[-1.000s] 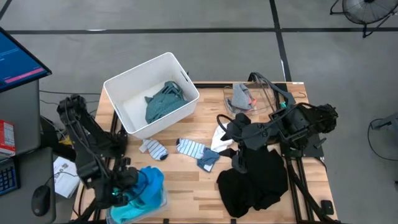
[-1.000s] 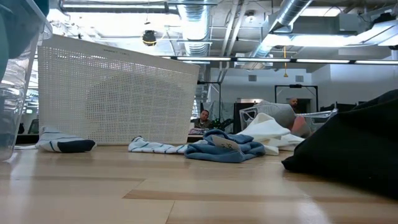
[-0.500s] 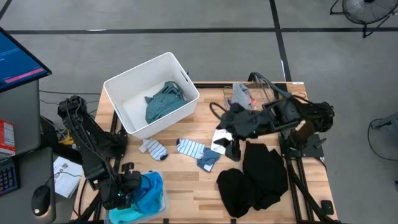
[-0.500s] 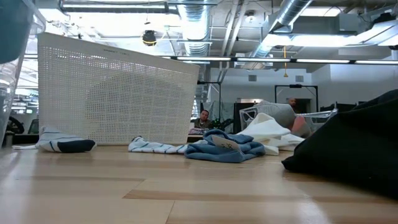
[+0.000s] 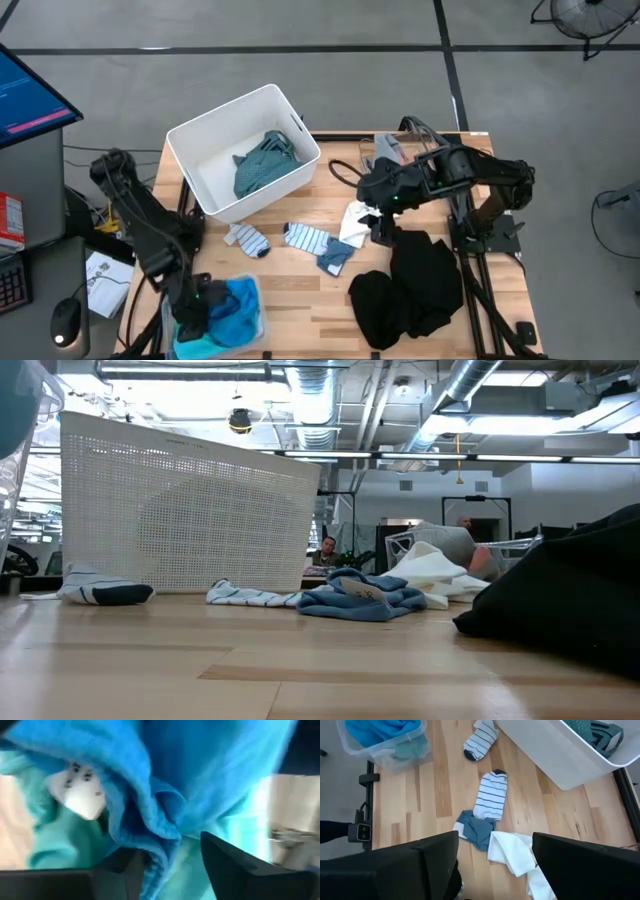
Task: Pick & Place Cloths
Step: Put the blue shorts into the bottom transparent bin
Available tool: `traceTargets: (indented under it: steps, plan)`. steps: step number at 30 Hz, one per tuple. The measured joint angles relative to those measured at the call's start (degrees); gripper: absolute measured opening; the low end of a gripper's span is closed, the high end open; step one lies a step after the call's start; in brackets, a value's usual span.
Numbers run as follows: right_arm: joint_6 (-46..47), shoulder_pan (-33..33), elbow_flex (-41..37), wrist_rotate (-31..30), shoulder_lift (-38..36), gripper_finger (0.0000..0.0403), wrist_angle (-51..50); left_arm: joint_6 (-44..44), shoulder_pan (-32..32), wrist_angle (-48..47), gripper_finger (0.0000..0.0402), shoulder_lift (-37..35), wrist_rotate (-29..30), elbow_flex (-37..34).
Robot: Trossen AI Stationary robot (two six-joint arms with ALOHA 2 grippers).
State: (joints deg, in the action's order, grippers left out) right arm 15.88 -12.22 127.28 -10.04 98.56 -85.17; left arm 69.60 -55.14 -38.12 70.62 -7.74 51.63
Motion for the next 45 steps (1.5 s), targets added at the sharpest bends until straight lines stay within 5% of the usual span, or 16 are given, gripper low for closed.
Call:
traceTargets:
  steps: [5,14,23,27,32,36,45]
  plan:
    - [-1.5,-0.1,0.0,0.1,0.0,0.0249,-1.1,7.1,3.9,0.5,0.0194,-2.9,-5.8,0.0]
    - [-2.4,-0.7,0.0,0.3,0.0,0.0249,-1.6,19.6,6.7,10.2,0.0169,-10.1,-12.3,0.0]
    - [-0.3,0.5,0.0,0.8,0.0,0.0249,0.9,10.7,6.7,22.0,0.0150,-19.1,9.4,0.2]
    - [3.6,0.5,0.0,1.0,0.0,0.0249,1.4,-9.1,6.3,22.1,0.0127,-19.4,26.6,0.2]
    - [7.1,0.2,0.0,1.0,0.0,0.0249,1.4,-34.4,5.5,26.2,0.0050,-14.0,47.1,0.2]
    - [8.8,0.2,0.0,1.0,0.0,0.0249,1.3,-36.1,3.8,28.0,0.0008,-8.3,47.7,0.2]
    - [5.7,0.3,0.0,1.0,0.0,0.0249,1.2,-10.8,-1.6,21.3,0.0000,3.8,36.9,0.2]
